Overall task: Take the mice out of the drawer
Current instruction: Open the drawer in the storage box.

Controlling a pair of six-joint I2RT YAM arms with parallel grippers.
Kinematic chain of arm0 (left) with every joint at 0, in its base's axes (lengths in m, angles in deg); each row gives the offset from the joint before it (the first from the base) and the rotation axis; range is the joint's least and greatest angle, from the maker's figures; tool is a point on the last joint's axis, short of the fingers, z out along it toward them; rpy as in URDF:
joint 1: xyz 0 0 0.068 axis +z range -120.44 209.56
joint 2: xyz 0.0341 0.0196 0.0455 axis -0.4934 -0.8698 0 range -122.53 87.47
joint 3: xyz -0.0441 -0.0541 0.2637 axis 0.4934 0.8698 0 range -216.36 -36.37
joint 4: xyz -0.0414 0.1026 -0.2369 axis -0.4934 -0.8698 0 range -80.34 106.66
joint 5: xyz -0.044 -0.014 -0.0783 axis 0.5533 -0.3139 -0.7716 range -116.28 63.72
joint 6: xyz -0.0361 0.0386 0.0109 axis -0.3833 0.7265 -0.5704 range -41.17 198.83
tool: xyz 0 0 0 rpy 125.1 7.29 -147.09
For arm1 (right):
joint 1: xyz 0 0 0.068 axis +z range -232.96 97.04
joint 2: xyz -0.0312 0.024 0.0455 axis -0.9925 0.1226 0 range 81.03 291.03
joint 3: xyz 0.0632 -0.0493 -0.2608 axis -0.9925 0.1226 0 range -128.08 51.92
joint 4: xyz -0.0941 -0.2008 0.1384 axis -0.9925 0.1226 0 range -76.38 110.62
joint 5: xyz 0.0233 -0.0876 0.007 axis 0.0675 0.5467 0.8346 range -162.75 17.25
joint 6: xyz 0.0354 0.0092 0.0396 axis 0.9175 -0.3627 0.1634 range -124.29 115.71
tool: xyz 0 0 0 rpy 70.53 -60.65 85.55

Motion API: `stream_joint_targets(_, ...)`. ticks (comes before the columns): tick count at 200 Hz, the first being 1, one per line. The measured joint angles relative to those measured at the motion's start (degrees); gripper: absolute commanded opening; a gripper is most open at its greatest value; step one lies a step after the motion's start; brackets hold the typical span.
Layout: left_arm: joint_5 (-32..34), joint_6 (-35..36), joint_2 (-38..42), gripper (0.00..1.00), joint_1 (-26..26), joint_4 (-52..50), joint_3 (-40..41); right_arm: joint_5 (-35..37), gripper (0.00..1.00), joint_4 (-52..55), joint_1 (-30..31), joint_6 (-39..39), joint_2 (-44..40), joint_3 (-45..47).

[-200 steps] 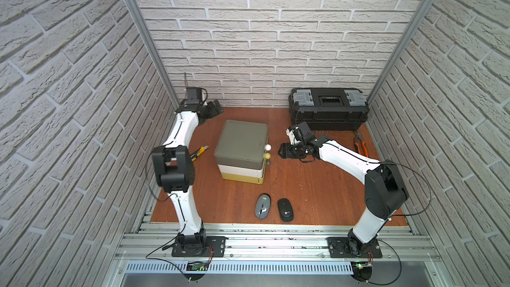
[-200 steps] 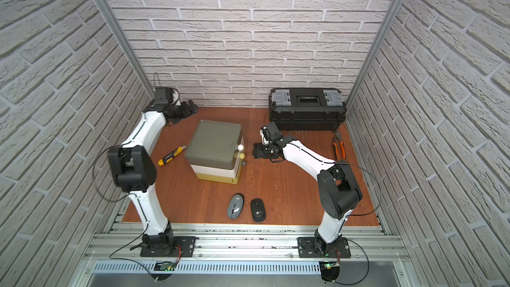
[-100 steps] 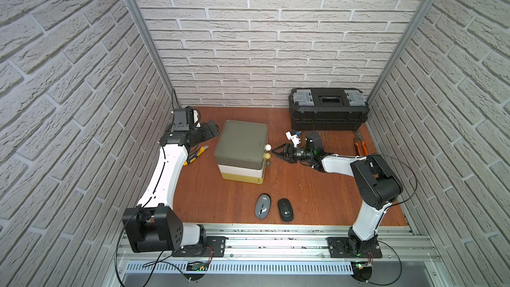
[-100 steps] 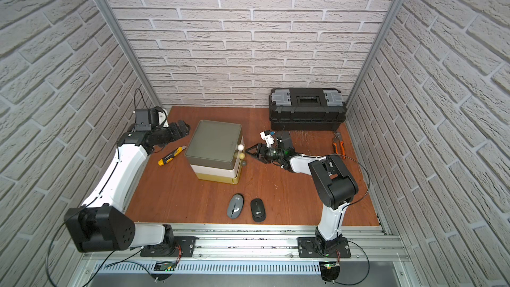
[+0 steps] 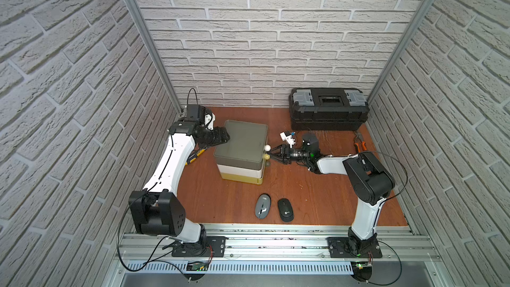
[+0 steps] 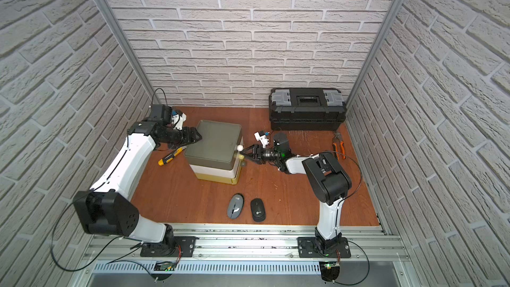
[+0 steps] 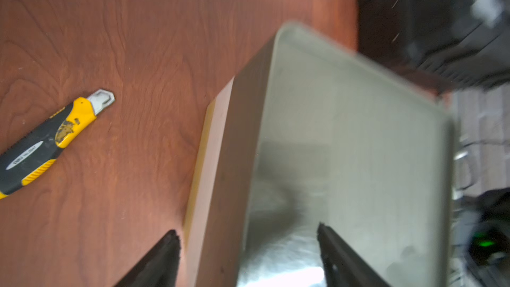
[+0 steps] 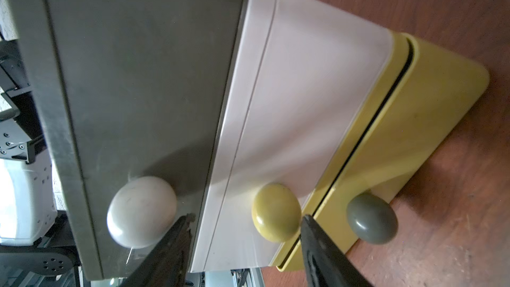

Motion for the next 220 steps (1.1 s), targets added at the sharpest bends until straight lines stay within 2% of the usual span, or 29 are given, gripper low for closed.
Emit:
stream_joint_targets(40,0.70,1.25,-0.48,0.23,-0.22,0.55,-1.46,0.04,0.65,2.10,0.61,-1.62,-0.02,0.00)
stream_joint_targets(57,1.31,1.40,-0.55,0.00,-0.20,1.40,-1.90,0.07,0.65,3.15,0.74,-2.32,-0.02,0.00)
stream_joint_targets(71,1.44,3.30,-0.70,0.00,-0.20,1.62,-2.25,0.11,0.65,3.87,0.79,-2.62,-0.02,-0.13)
stream_joint_targets(148,1.55,2.27,-3.61,0.00,-1.60,6.23,-3.34,0.39,0.64,5.70,0.46,-4.02,0.00,-1.29)
stream_joint_targets(220,-5.09,8.22,-14.53,0.00,-1.57,11.76,-12.33,1.46,0.63,1.33,-2.19,-3.80,2.58,-2.67)
